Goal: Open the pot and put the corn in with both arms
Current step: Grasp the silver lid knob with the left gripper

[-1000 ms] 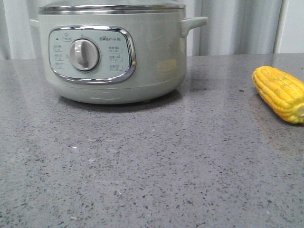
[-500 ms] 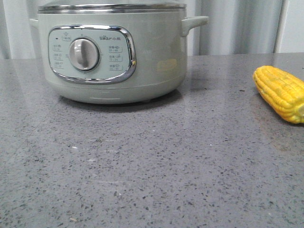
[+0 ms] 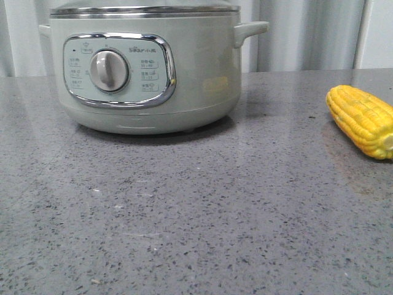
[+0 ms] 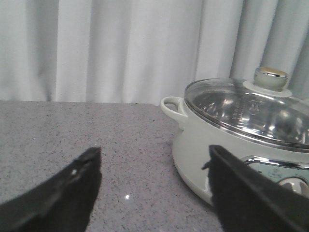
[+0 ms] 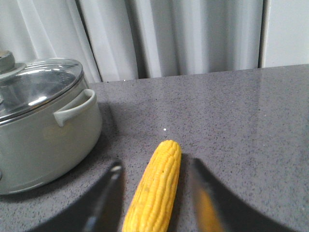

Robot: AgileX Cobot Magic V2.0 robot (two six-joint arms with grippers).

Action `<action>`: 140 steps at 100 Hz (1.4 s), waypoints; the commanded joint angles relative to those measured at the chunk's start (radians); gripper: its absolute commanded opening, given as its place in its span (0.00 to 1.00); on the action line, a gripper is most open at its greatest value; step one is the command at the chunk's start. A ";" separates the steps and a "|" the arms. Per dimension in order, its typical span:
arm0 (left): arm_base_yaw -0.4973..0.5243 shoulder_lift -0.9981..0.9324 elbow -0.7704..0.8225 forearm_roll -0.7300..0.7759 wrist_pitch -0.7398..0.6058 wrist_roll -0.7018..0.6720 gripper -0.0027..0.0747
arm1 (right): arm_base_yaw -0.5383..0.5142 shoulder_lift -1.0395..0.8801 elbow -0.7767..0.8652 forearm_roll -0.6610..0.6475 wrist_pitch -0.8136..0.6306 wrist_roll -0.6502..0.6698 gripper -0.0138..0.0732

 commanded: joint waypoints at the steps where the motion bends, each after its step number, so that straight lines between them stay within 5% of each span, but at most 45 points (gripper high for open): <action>1: -0.007 0.119 -0.109 -0.001 -0.053 0.045 0.73 | -0.004 0.072 -0.090 -0.016 -0.061 -0.011 0.65; 22: -0.135 0.369 -0.283 -0.001 -0.082 0.049 0.68 | -0.004 0.160 -0.154 -0.019 -0.070 -0.011 0.73; 59: -0.438 0.793 -0.524 -0.001 -0.427 0.049 0.68 | -0.004 0.171 -0.154 -0.019 -0.059 -0.011 0.73; 110: -0.477 1.117 -0.761 -0.001 -0.421 0.049 0.67 | -0.004 0.171 -0.152 -0.017 -0.003 -0.011 0.73; 140: -0.477 1.132 -0.766 -0.001 -0.415 0.049 0.31 | -0.004 0.171 -0.152 -0.017 -0.003 -0.011 0.73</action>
